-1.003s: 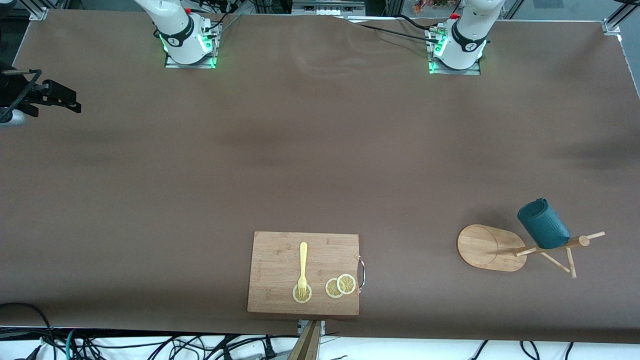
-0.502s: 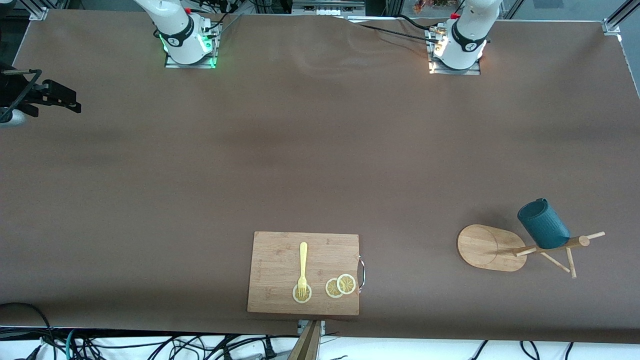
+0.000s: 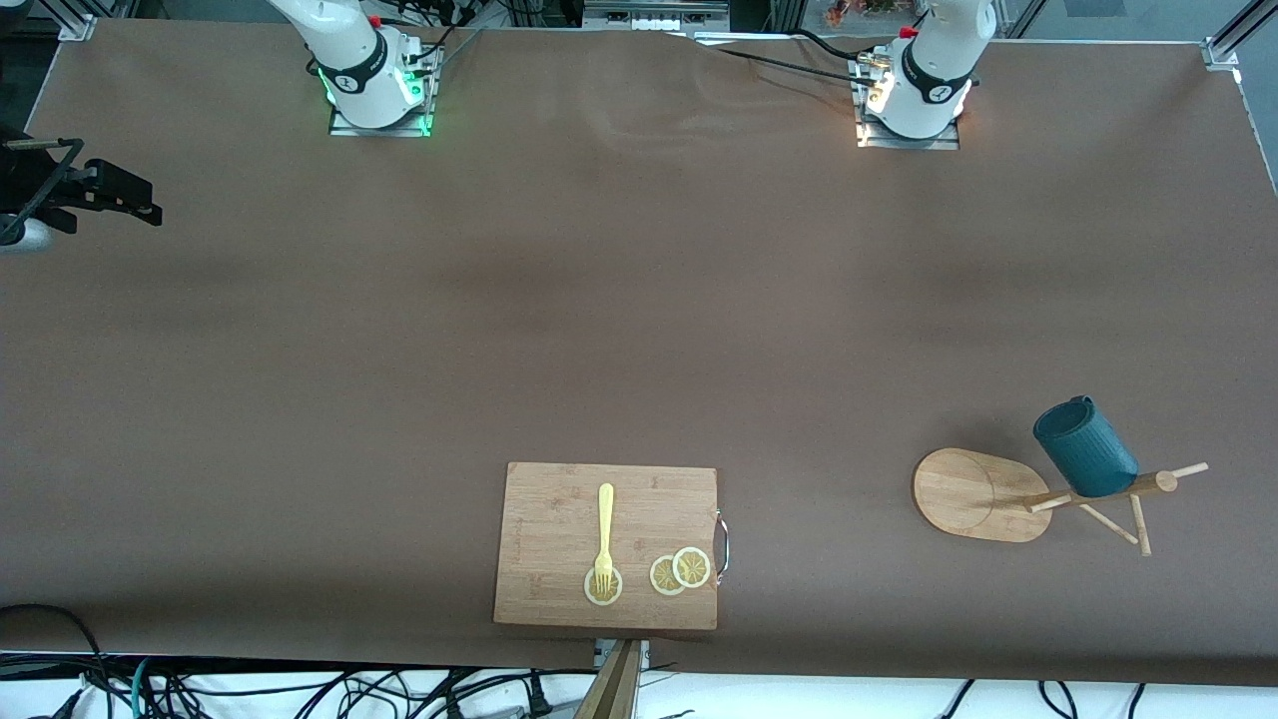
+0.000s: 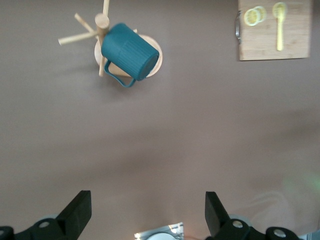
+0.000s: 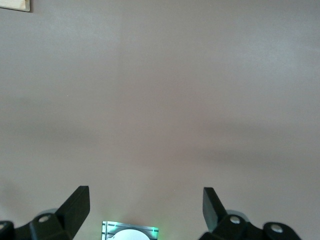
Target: Pass cup and hang on rack
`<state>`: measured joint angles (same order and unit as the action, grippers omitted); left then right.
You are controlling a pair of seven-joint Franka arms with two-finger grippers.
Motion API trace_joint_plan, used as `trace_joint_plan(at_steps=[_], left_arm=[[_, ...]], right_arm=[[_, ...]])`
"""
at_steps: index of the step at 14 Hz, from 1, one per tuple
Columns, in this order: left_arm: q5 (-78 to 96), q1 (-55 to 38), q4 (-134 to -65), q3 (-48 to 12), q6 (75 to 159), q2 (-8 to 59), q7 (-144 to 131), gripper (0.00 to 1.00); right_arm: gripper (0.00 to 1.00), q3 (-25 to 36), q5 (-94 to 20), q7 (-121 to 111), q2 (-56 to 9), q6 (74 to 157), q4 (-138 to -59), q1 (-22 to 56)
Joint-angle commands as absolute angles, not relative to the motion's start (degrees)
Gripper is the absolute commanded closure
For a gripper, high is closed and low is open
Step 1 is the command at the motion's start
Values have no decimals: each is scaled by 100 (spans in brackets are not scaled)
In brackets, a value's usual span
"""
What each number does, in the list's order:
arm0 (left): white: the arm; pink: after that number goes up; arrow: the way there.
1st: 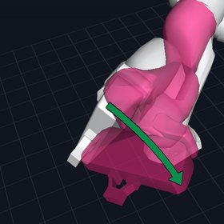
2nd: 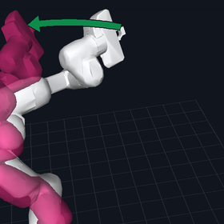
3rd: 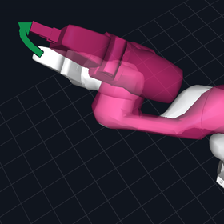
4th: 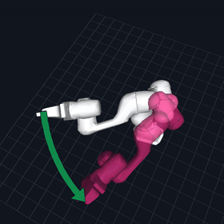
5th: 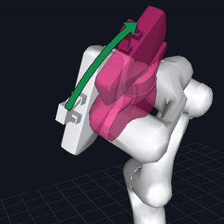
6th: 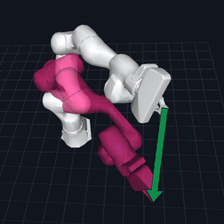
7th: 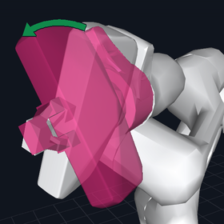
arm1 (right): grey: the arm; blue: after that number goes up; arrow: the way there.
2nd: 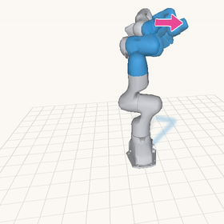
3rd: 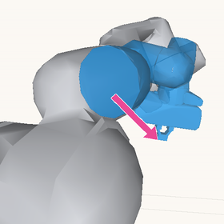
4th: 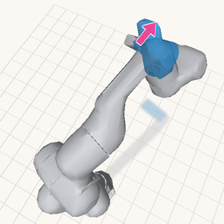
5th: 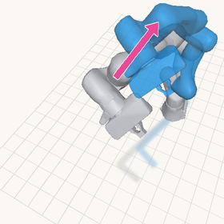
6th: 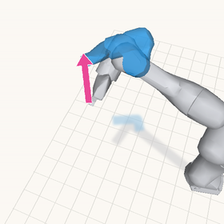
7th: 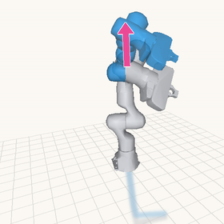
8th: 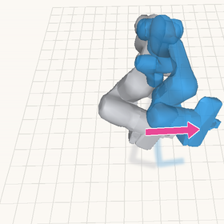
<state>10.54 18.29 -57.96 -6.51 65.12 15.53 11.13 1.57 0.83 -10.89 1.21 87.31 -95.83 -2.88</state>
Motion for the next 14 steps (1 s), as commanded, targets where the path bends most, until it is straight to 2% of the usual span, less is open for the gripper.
trace_joint_plan(at_steps=[1, 3, 7, 10, 12, 14], left_arm=[[362, 812, -5915, -633, 6600, 1521, -136, 0], [185, 397, -6028, -624, 6679, 1556, -587, 0], [220, 352, -6669, -633, 7319, 1521, -642, 0], [202, 105, -8766, -545, 8785, 512, -642, 0], [202, 105, -9393, -492, 9148, 142, -650, 0], [211, 105, -9475, -492, 9211, 62, -650, 0]], right_arm=[[0, 158, 9, -1037, 167, 8657, -9554, -290], [0, 158, 9, -1037, 167, 8657, -9554, -290], [0, 158, 9, -1037, 167, 8649, -9554, -290], [0, 158, 9, -1037, 167, 8648, -9554, -290], [0, 158, 9, -1037, 167, 8648, -9554, -290], [0, 158, 9, -1037, 167, 8648, -9554, -290]])
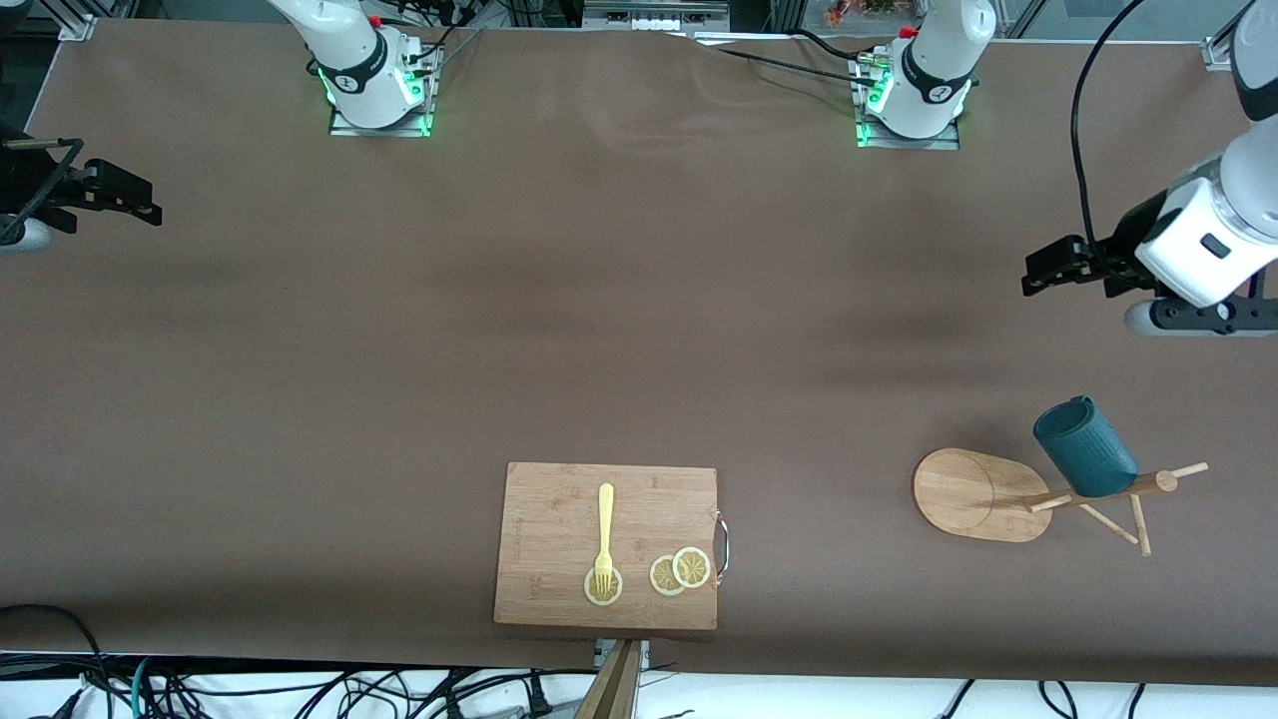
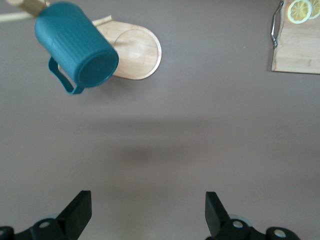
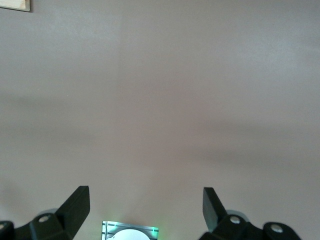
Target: Pass cup and hang on rack
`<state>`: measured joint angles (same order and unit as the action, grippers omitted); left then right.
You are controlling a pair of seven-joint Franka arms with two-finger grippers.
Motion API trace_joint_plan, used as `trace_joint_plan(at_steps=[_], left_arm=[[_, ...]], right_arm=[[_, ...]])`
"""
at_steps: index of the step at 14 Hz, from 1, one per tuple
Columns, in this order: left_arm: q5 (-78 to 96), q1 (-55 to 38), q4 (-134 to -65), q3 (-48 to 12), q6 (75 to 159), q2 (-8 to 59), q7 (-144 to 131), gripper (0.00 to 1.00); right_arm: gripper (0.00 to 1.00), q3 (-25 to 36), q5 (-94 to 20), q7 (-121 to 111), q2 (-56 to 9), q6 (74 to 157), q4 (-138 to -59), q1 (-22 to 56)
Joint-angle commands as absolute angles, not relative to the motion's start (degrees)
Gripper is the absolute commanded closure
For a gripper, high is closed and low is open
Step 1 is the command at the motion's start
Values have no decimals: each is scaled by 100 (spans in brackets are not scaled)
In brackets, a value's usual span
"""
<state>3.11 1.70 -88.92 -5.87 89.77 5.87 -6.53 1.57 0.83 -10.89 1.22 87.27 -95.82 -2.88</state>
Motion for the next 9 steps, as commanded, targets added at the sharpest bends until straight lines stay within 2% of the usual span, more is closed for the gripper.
trace_joint_plan(at_steps=[1, 9], left_arm=[[211, 114, -9414, -501, 9194, 79, -720, 0], [272, 149, -9325, -510, 9176, 70, -826, 0]], right_arm=[[0, 158, 9, -1037, 167, 8648, -9554, -290], [0, 158, 9, -1037, 167, 8648, -9554, -290]])
